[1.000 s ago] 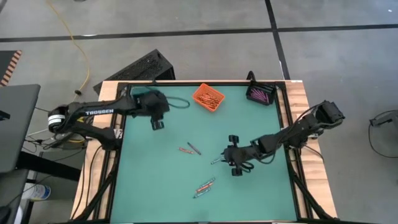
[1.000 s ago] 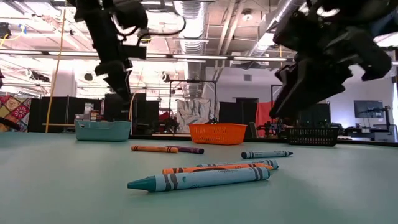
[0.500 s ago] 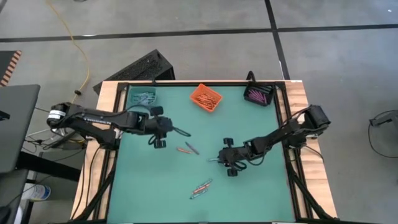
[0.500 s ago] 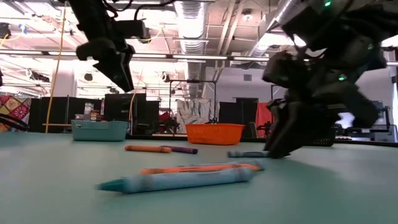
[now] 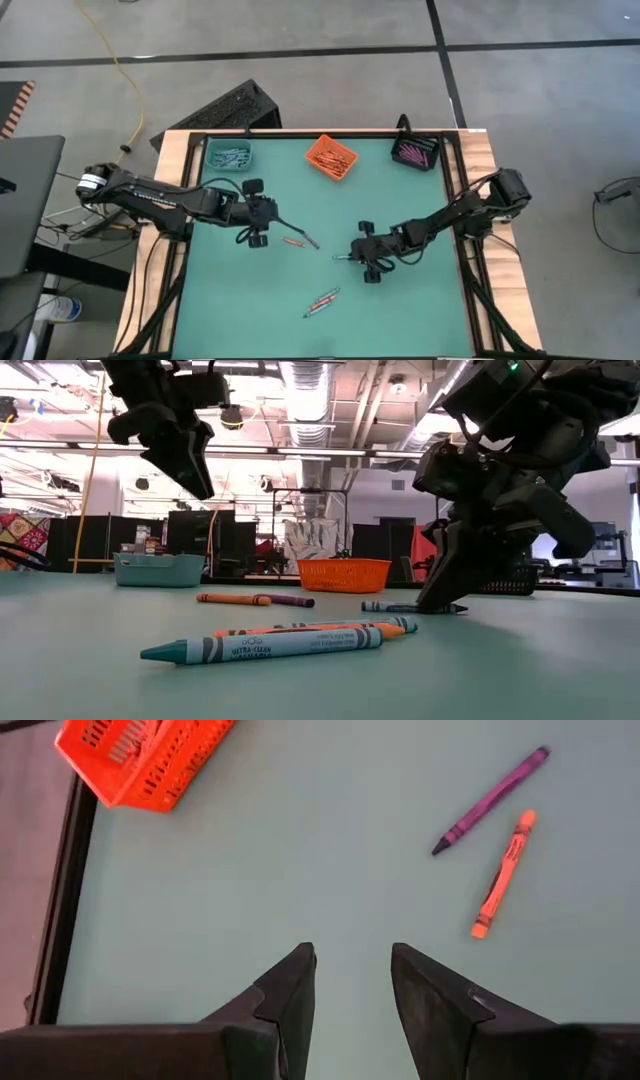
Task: Sort crayons
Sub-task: Put the blue crayon into the blue bin
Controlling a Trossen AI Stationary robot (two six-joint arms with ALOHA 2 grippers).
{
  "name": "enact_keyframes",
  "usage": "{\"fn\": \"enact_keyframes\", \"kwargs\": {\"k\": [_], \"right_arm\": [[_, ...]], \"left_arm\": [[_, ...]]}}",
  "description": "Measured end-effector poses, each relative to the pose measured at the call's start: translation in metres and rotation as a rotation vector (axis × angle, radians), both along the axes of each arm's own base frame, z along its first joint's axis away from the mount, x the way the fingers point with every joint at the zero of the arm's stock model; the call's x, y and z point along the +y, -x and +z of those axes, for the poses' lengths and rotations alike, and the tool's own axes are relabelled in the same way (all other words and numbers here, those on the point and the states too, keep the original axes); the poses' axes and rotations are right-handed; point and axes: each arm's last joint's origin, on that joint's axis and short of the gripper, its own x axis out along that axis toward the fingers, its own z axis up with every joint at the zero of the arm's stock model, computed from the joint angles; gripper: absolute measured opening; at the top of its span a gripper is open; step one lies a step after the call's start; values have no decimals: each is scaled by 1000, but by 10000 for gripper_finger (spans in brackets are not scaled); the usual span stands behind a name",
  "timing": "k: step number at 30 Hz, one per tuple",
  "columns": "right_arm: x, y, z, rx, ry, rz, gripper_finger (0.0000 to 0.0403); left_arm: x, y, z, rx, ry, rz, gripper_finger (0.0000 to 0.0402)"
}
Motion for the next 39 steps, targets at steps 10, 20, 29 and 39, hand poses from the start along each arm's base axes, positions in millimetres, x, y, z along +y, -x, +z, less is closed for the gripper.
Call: {"fn": "enact_keyframes", "kwargs": {"k": [10,20,29,39], "right_arm": [[3,8,46,-158,-2,22,2],[25,19,122,-651,60,159,1],[52,19,169,-929,148,297,0],[70,20,189,-989,203,352,0]], "left_arm": [[-34,-19,22,-311,5,-177,123],[-71,-37,58,-737,-19,-458,123],[-97,-65,47,-959,-112,-604,123],[-112,-80,37,-1168,-134,-707,123]]}}
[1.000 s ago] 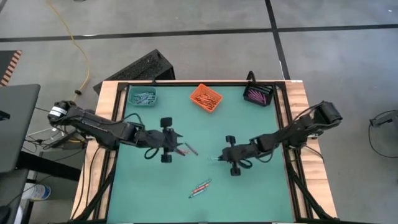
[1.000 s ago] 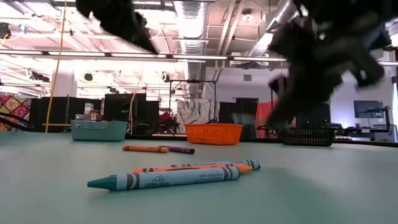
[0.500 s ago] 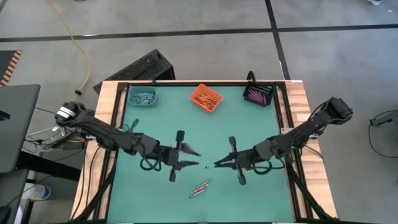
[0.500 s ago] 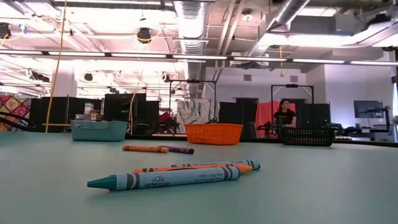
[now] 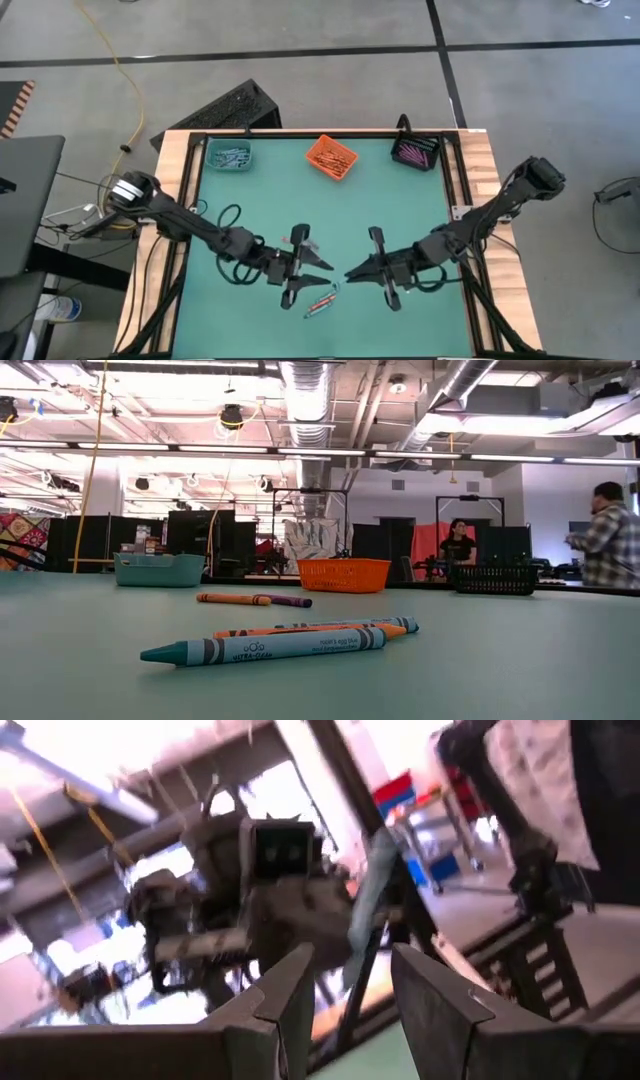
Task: Sort crayons
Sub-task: Put the blue crayon into the blue bin
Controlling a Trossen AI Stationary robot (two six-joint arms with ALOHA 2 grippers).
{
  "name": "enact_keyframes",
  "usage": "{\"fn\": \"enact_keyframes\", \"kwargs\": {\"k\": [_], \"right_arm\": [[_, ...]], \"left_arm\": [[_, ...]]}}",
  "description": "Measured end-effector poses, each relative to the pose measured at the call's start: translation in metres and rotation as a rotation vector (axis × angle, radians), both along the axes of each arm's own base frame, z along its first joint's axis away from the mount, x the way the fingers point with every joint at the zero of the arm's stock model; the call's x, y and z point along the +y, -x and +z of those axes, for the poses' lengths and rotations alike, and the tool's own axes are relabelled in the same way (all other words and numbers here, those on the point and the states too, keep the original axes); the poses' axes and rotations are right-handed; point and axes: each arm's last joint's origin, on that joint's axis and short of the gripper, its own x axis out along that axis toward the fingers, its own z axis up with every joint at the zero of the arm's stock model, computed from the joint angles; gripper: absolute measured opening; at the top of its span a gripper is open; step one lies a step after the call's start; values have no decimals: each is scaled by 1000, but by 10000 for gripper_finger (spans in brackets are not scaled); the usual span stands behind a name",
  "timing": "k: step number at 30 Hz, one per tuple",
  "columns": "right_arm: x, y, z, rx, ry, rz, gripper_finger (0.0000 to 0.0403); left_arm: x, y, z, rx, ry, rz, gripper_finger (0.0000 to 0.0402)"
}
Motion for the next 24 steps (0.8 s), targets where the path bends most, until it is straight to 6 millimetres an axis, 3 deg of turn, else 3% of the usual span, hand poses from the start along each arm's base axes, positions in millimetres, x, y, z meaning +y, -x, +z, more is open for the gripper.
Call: {"fn": "enact_keyframes", "kwargs": {"k": [6,18,24], "right_arm": [[0,-3,-3,7,2,-16,0],[-8,-22,-18,12,-7,-65,0],[-4,-20,-15,-14,7,-52,0]], "left_arm": [[-7,-2,-3,-93,-13,-3,123],[-8,-9,5,-51,-7,-19,123],[-9,-10,2,-13,-15,-6,123]]}}
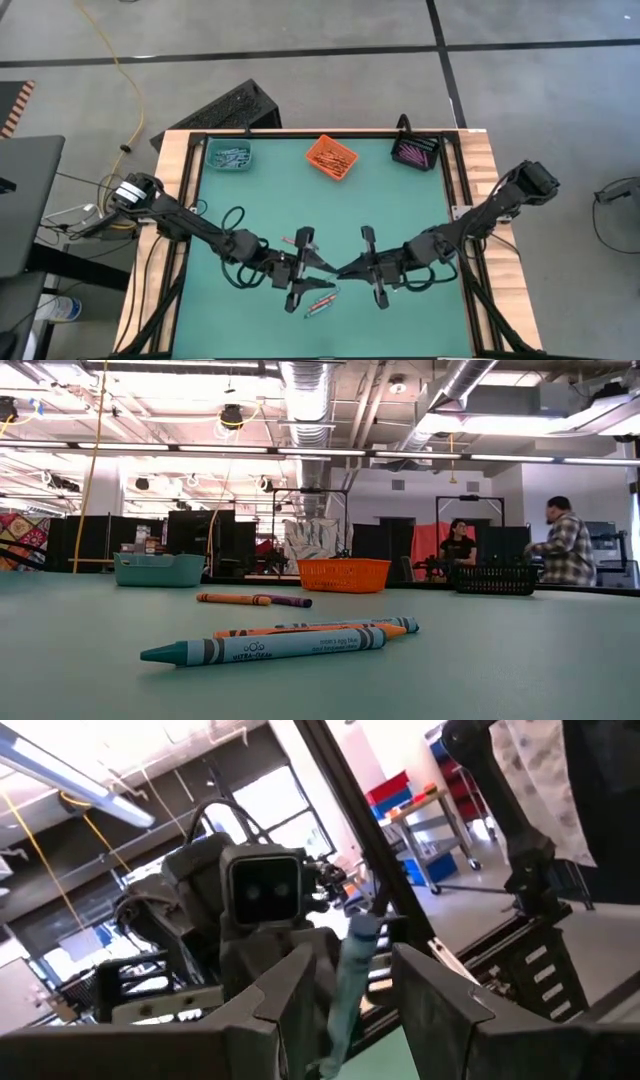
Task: Sort crayons
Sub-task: Put the blue crayon into the blue bin
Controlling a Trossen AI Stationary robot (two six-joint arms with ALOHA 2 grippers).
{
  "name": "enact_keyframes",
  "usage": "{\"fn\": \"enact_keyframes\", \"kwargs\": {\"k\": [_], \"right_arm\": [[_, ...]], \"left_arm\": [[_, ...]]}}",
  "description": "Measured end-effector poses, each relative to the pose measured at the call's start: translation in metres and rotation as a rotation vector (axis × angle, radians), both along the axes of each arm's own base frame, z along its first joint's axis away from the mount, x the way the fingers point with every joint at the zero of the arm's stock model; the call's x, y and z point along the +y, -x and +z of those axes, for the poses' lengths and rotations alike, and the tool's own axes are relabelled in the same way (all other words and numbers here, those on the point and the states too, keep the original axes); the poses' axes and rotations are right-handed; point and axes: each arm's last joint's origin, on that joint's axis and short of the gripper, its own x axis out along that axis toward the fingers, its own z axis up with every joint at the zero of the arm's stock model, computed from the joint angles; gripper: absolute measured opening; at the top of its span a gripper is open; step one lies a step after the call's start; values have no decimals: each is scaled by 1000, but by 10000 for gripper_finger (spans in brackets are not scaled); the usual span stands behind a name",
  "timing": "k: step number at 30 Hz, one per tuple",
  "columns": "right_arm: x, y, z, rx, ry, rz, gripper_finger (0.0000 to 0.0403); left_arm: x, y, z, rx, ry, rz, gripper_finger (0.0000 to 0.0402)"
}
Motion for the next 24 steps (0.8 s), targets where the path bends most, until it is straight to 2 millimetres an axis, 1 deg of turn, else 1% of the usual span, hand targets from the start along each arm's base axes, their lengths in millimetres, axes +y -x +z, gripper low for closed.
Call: {"fn": "enact_keyframes", "kwargs": {"k": [5,8,14,19,21,24], "right_arm": [[4,2,1,-10,9,14,0],[6,4,1,-12,10,21,0],[6,3,1,-17,24,18,0],[5,3,2,-17,23,17,0],[5,3,1,-16,20,17,0],[5,3,1,-14,21,17,0]], "left_arm": [[0,0,1,-7,12,3,123],[0,1,2,-16,17,-2,115],[-1,1,2,-17,5,-46,62],[-2,1,1,-11,-2,-47,21],[-2,1,1,-11,-6,-52,10],[-2,1,1,-6,-8,-52,7]]}}
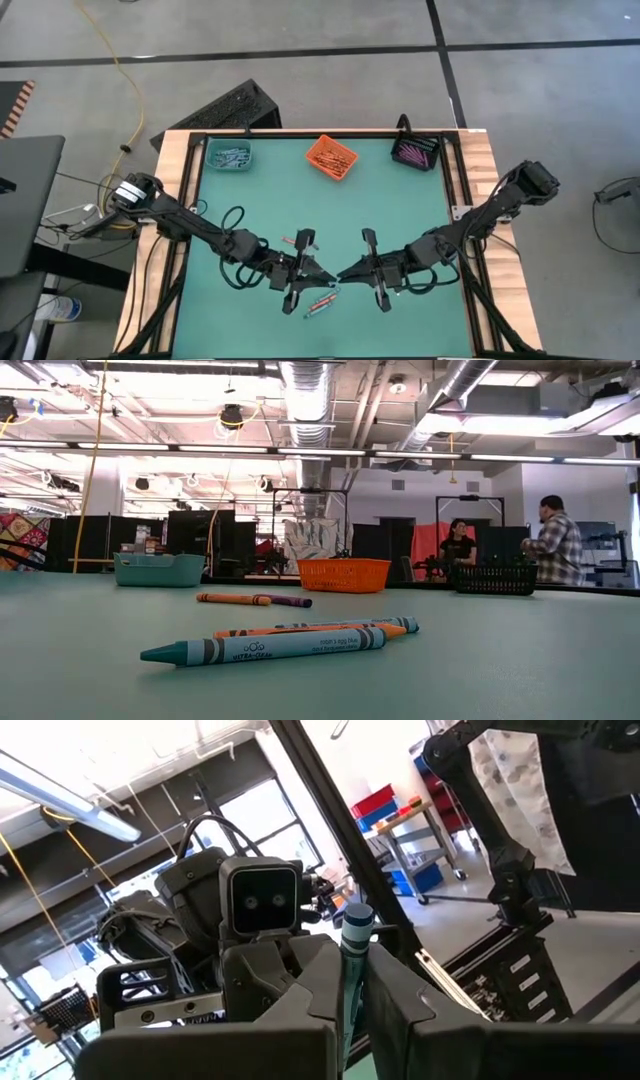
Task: Sort crayons
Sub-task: Put the blue crayon into the blue bin
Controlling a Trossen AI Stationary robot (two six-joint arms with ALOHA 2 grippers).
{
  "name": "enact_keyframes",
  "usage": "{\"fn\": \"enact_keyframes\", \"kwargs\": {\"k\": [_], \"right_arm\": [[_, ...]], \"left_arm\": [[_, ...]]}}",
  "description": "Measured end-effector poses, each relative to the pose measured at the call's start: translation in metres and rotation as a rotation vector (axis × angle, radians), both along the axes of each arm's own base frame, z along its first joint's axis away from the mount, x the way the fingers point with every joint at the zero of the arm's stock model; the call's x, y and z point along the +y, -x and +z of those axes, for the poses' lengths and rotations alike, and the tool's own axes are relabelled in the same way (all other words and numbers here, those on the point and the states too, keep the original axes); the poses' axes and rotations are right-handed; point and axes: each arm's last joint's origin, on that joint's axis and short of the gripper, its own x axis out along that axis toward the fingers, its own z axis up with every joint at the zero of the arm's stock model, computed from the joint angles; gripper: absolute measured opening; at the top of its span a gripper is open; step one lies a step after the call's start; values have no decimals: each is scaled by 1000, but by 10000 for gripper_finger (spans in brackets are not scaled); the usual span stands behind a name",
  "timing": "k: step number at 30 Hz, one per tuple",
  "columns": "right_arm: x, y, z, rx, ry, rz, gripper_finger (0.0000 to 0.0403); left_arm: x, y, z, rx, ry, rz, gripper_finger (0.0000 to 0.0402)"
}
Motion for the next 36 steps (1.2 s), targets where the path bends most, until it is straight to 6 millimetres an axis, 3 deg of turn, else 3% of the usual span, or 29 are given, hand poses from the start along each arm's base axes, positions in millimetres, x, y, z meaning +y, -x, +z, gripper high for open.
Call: {"fn": "enact_keyframes", "kwargs": {"k": [9,16,22,29,36], "right_arm": [[-1,0,-2,24,-6,-36,24],[-3,1,-13,134,7,-211,84],[-14,5,-36,316,-14,-490,135],[-19,19,-66,575,-167,-581,171],[-12,29,-97,751,-327,-601,171]], "left_arm": [[0,-1,-2,19,-7,2,3],[3,2,-4,125,-63,62,1],[14,18,-2,329,-200,205,0],[60,57,6,653,-376,528,0],[145,109,9,1024,-342,812,0]]}}
